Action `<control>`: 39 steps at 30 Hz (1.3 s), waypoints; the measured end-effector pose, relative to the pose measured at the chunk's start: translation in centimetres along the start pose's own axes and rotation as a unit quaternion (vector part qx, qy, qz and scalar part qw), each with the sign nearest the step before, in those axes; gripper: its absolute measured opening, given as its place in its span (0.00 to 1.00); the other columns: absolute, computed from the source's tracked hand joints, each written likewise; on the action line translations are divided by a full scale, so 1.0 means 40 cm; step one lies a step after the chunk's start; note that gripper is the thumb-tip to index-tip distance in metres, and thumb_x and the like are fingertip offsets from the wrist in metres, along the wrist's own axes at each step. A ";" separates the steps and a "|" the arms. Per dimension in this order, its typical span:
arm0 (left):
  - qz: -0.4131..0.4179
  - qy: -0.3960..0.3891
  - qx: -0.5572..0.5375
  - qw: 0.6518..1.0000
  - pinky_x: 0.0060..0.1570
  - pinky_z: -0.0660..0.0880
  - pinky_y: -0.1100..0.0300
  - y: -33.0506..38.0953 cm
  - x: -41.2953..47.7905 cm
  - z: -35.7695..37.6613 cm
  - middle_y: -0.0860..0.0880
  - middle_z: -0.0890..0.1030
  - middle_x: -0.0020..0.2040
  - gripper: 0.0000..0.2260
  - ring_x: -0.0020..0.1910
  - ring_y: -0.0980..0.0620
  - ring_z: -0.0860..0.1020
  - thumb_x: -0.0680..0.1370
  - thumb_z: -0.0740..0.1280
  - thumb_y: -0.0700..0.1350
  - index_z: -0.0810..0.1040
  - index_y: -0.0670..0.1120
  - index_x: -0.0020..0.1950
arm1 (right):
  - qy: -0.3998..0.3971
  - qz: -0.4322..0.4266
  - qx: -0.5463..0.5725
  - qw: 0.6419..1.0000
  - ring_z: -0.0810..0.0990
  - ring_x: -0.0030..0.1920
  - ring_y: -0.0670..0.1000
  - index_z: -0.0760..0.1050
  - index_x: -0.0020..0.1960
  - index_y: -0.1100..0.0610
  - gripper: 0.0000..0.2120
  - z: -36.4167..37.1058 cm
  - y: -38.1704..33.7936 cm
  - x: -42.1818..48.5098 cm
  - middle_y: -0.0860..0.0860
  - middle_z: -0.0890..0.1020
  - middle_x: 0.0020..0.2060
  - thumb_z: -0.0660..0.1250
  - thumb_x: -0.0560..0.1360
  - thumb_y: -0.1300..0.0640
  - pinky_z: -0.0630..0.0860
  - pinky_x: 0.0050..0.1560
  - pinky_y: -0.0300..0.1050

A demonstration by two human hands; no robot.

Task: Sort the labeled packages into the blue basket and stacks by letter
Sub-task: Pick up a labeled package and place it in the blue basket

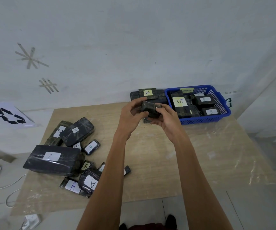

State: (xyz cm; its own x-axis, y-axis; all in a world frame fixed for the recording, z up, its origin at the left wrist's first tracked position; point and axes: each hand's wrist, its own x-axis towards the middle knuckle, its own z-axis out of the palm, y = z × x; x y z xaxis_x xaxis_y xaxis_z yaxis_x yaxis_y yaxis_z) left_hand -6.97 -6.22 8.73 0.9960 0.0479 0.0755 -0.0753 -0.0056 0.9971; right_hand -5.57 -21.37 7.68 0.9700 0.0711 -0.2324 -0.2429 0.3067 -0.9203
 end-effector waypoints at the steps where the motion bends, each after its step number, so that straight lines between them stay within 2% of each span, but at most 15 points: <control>1: 0.001 -0.003 0.005 1.000 0.49 0.78 0.65 -0.001 0.001 0.001 0.46 0.82 0.58 0.21 0.57 0.50 0.82 0.75 0.70 0.29 0.79 0.44 0.66 | 0.000 -0.004 0.002 1.000 0.85 0.45 0.61 0.76 0.62 0.62 0.10 -0.001 0.004 0.001 0.62 0.81 0.54 0.61 0.83 0.63 0.83 0.42 0.48; 3: -0.003 -0.006 0.010 1.000 0.53 0.80 0.61 -0.007 0.003 0.002 0.46 0.83 0.56 0.18 0.56 0.52 0.82 0.77 0.71 0.33 0.80 0.46 0.65 | 0.004 -0.016 -0.010 1.000 0.85 0.47 0.61 0.76 0.61 0.60 0.10 -0.003 0.012 0.005 0.61 0.80 0.55 0.60 0.82 0.65 0.84 0.47 0.52; 6: -0.030 0.003 -0.005 1.000 0.56 0.81 0.54 -0.022 0.009 0.000 0.43 0.83 0.54 0.13 0.56 0.48 0.82 0.79 0.71 0.38 0.81 0.47 0.63 | 0.012 -0.035 -0.056 0.998 0.84 0.50 0.59 0.77 0.61 0.57 0.11 -0.001 0.010 0.006 0.60 0.80 0.55 0.61 0.82 0.66 0.84 0.48 0.52; 9: -0.053 0.026 -0.023 0.998 0.51 0.82 0.57 -0.029 0.014 0.000 0.41 0.84 0.51 0.12 0.52 0.47 0.84 0.80 0.69 0.37 0.81 0.44 0.63 | 0.006 -0.058 -0.102 0.993 0.85 0.50 0.57 0.78 0.61 0.54 0.11 0.008 0.002 0.005 0.59 0.82 0.52 0.64 0.81 0.63 0.84 0.44 0.48; 14: -0.058 0.046 -0.028 0.997 0.50 0.82 0.56 -0.034 0.022 0.000 0.40 0.85 0.49 0.11 0.50 0.46 0.85 0.80 0.67 0.35 0.81 0.43 0.61 | 0.003 -0.094 -0.159 0.983 0.86 0.47 0.56 0.78 0.60 0.52 0.11 0.017 0.004 0.011 0.57 0.82 0.52 0.66 0.80 0.63 0.85 0.44 0.52; 20: -0.050 0.050 -0.030 0.997 0.51 0.83 0.54 -0.035 0.026 0.001 0.42 0.85 0.47 0.10 0.48 0.46 0.85 0.79 0.68 0.34 0.81 0.42 0.60 | 0.008 -0.099 -0.170 0.980 0.85 0.49 0.55 0.78 0.60 0.52 0.11 0.020 0.001 0.016 0.56 0.82 0.52 0.66 0.80 0.63 0.84 0.42 0.46; 24: -0.049 0.050 -0.031 0.997 0.50 0.82 0.56 -0.031 0.028 0.001 0.43 0.85 0.46 0.10 0.49 0.47 0.85 0.79 0.69 0.34 0.81 0.42 0.60 | 0.012 -0.105 -0.171 0.980 0.84 0.48 0.58 0.77 0.60 0.53 0.11 0.023 0.001 0.019 0.56 0.83 0.50 0.66 0.80 0.63 0.84 0.41 0.50; 28: -0.037 0.041 -0.026 0.998 0.48 0.81 0.59 -0.026 0.029 0.003 0.46 0.85 0.46 0.11 0.47 0.51 0.85 0.79 0.69 0.35 0.81 0.42 0.60 | 0.023 -0.108 -0.167 0.980 0.84 0.48 0.57 0.77 0.60 0.53 0.11 0.023 0.000 0.022 0.55 0.83 0.50 0.65 0.80 0.63 0.83 0.40 0.50; 35: -0.033 0.034 -0.025 0.999 0.48 0.82 0.58 -0.025 0.032 -0.002 0.46 0.84 0.49 0.11 0.49 0.51 0.85 0.79 0.69 0.34 0.80 0.42 0.61 | 0.026 -0.094 -0.156 0.983 0.84 0.44 0.47 0.76 0.65 0.51 0.15 0.024 -0.003 0.024 0.52 0.82 0.52 0.66 0.80 0.62 0.84 0.41 0.48; 39: -0.018 0.034 -0.022 0.999 0.50 0.82 0.56 -0.030 0.031 -0.005 0.43 0.84 0.53 0.14 0.52 0.47 0.84 0.78 0.70 0.33 0.79 0.42 0.63 | 0.031 -0.068 -0.147 0.986 0.85 0.44 0.51 0.74 0.67 0.50 0.17 0.016 0.000 0.024 0.52 0.83 0.52 0.67 0.80 0.61 0.81 0.35 0.44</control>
State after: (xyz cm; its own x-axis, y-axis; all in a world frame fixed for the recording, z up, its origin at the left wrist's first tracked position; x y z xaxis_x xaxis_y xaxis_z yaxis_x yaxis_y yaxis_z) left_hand -5.65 -5.96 7.62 0.9926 0.1154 0.0384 -0.0434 0.0412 0.9982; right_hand -4.63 -20.70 7.64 0.9938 -0.0132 -0.1106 -0.1103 0.0206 -0.9937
